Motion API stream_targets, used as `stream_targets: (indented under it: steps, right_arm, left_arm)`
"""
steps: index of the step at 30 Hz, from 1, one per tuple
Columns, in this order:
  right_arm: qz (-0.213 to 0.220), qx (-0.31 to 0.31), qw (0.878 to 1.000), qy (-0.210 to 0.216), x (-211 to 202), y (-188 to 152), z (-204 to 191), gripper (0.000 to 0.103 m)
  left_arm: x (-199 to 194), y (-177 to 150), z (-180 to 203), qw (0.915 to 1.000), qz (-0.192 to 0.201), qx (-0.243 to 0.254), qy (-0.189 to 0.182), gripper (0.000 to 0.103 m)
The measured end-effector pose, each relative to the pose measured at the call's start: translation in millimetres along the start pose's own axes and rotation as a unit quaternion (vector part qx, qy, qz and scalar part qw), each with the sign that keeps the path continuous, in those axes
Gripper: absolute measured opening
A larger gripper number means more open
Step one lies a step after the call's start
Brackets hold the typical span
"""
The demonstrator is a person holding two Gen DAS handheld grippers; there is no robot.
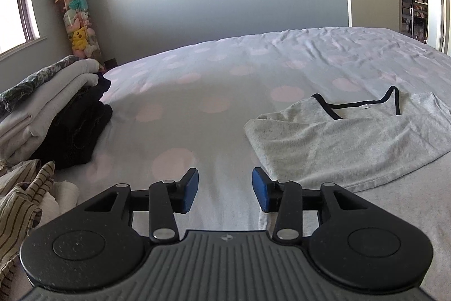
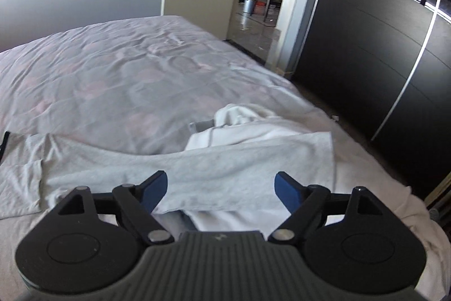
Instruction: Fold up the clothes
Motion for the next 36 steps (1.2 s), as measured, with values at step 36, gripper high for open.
stream_targets:
  steps: [36]
  right_arm:
    - [-0.014,0.12,0.99,0.072,86.3,-18.0,135.9,0.066]
  left_arm:
    - [42.4,-24.1,17.7,0.9979,-0.036,0.048,0.026,0.061]
Point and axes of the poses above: each gripper's, at about its wrist camera, not at the fingertips, and x roughly the way its jaws point, z to its right, y to its top, the point moved 1 cm from there along x, roughly the way its jaws point, and after that the axes turned 11 degrees about -x, right-handed, at the moved point
